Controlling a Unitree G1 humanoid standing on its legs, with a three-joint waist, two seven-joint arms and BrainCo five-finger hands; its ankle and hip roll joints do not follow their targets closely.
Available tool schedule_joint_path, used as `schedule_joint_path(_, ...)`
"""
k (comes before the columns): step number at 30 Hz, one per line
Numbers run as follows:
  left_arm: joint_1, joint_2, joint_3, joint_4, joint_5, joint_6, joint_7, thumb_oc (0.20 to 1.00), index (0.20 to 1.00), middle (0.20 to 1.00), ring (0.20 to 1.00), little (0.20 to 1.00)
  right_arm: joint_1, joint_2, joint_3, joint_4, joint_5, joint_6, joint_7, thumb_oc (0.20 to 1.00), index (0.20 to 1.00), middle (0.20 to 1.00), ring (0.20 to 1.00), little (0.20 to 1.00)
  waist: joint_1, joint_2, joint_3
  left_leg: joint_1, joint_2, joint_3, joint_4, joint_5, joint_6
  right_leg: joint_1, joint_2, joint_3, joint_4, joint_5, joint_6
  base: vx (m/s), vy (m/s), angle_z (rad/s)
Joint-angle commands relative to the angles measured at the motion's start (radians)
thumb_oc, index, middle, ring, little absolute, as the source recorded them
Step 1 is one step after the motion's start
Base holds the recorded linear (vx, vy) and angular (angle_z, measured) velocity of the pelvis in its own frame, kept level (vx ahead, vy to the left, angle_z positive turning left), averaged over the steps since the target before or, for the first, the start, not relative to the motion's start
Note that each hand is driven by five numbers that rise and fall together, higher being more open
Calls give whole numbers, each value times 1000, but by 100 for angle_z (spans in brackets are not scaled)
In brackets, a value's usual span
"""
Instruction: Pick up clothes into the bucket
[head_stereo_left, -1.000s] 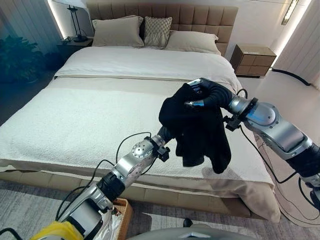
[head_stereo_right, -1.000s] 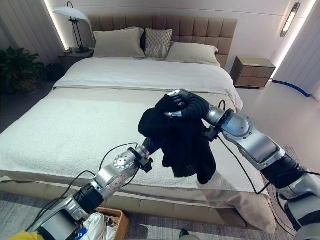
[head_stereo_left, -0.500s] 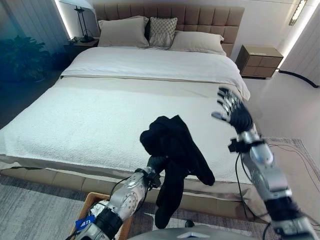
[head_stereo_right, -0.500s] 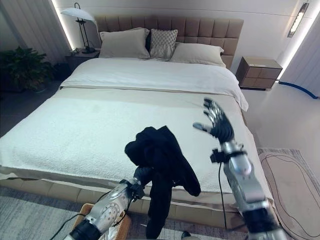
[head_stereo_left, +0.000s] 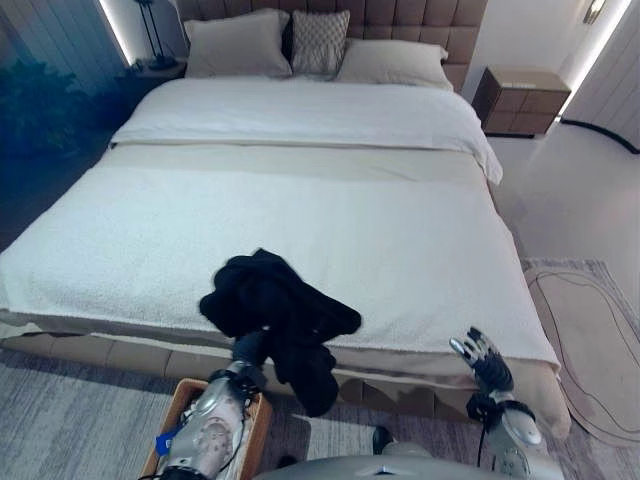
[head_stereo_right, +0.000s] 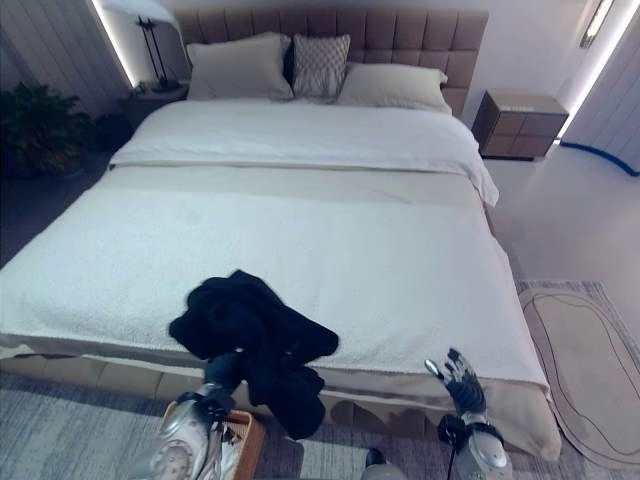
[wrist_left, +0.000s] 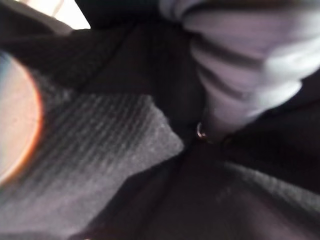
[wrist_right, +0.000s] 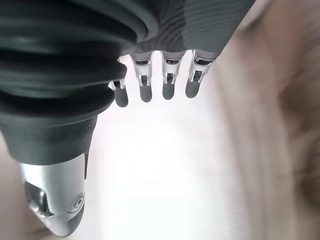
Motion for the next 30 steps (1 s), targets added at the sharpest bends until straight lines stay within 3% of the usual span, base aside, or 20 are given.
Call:
schedule_joint_path(1,-3,33,129,-110,52,-129,9,200,200,200,200,200,-63,-32,10,49,-101,-17,8,1000,1000,1000,1000,1000,15,-42,37,-138,-37,-30,164,-68,-2,-53,-30,-22,122,-78,24,-117,23,8)
schedule_joint_path(8,22,28,295,-84,98,-202,133,200,200,200,200,200,-79,-56,6,268,-217,7,-39,1000,1000,1000,1000,1000,56,-40,125,-253,-56,-80,217,-57,1,-148,-53,-51,186,-80,19,-103,32,22)
schedule_joint_path(12,-22,111,343,-25,312,-248,263,200,200,200,200,200,-116,-71,15,331,-235,3,-75,1000,1000,1000,1000,1000,73,-48,179,-312,-65,-102,227,-42,2,-204,-71,-67,218,-74,22,-83,38,23)
schedule_joint_path(17,-73,144,340,54,383,-264,339,200,200,200,200,200,-145,-71,38,346,-235,-7,-95,1000,1000,1000,1000,1000,80,-60,209,-346,-62,-107,229,-32,-1,-240,-76,-73,219,-63,25,-57,16,11)
schedule_joint_path(23,-201,182,304,215,401,-283,449,200,200,200,200,200,-217,-60,97,320,-211,-33,-136,1000,1000,1000,1000,1000,80,-97,287,-439,-56,-95,302,-38,-3,-325,-77,-56,247,-50,29,-63,22,-1)
schedule_joint_path(30,-362,256,248,362,486,-280,607,200,200,200,200,200,-294,-62,165,280,-195,-66,-202,1000,1000,1000,1000,1000,75,-124,393,-620,-60,-86,471,-82,11,-489,-75,-24,376,-82,21,-71,30,-10)
